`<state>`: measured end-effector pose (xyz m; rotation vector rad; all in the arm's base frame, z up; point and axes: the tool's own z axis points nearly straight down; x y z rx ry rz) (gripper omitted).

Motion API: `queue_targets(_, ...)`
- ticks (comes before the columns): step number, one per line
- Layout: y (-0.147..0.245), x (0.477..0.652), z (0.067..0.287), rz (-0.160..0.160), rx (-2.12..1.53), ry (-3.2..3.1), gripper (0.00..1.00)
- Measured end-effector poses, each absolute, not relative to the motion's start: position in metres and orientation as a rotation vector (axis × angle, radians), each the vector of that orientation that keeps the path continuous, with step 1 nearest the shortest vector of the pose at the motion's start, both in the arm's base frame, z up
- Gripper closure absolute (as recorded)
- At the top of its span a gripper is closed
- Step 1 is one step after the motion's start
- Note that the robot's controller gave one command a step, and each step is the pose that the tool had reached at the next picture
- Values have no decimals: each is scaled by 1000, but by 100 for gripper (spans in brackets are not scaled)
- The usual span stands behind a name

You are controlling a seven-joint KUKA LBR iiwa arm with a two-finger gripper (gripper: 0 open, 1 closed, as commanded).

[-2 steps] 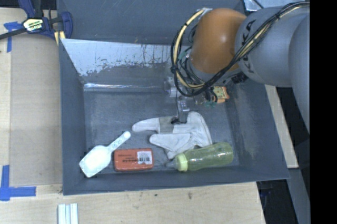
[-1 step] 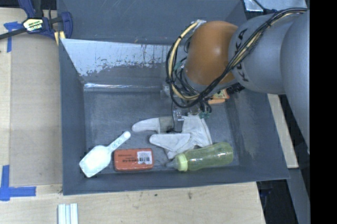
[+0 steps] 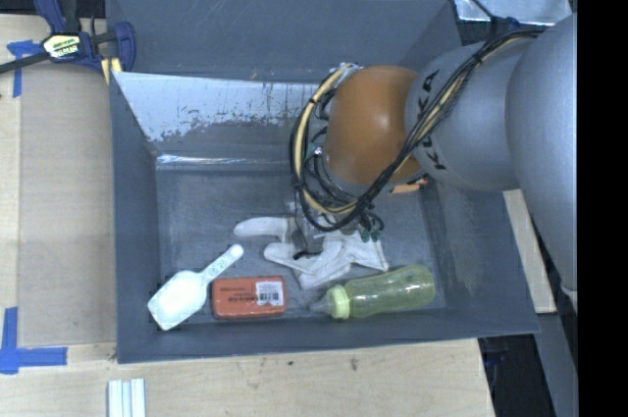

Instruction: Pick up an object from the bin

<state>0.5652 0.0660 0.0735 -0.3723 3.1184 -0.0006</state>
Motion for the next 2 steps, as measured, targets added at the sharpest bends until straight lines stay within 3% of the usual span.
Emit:
queue_targets(1, 66, 565, 74, -1, -372, 3118, 100)
queue_targets(2, 44, 567, 214, -1, -364, 3117, 100)
